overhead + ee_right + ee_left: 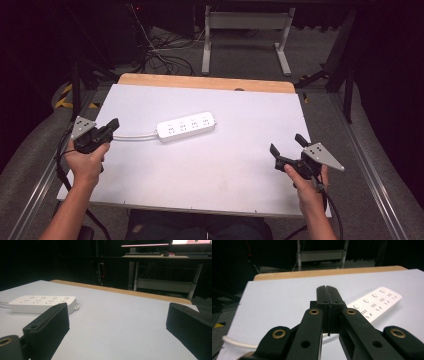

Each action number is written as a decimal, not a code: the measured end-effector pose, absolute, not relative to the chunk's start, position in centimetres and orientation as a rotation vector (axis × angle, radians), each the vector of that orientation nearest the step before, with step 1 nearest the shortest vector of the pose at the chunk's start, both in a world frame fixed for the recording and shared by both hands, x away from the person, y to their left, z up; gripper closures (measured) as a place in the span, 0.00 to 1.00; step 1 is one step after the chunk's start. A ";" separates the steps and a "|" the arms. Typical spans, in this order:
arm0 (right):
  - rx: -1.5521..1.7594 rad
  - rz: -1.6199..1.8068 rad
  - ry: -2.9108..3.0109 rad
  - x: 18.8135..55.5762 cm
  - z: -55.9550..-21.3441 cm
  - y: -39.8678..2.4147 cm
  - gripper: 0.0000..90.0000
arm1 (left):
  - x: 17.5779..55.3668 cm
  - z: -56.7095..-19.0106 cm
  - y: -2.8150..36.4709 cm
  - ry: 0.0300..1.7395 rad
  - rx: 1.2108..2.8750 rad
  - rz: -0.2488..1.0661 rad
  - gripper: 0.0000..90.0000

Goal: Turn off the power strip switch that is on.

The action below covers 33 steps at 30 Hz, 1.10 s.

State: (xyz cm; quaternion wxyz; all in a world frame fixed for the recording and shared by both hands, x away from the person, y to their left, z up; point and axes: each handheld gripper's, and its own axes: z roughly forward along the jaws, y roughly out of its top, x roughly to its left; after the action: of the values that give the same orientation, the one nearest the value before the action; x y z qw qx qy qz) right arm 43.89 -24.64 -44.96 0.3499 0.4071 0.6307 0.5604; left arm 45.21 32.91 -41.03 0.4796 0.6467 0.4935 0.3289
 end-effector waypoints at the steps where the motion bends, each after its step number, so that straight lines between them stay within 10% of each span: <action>1: 1.055 1.453 1.633 43.9 -45.0 -24.6 0.06 | 45.4 -41.0 32.8 1.201 1.586 0.795 1.00; 33: 1.055 1.433 1.656 43.7 -45.3 -24.5 0.06 | 56.6 -41.6 22.7 1.183 2.165 0.617 1.00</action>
State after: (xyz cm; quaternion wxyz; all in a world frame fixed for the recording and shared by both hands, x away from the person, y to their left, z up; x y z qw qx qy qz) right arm 43.75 -24.52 -45.28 0.3478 0.4067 0.6388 0.5527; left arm 56.65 22.67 -41.58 0.2949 0.8135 0.4445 0.2318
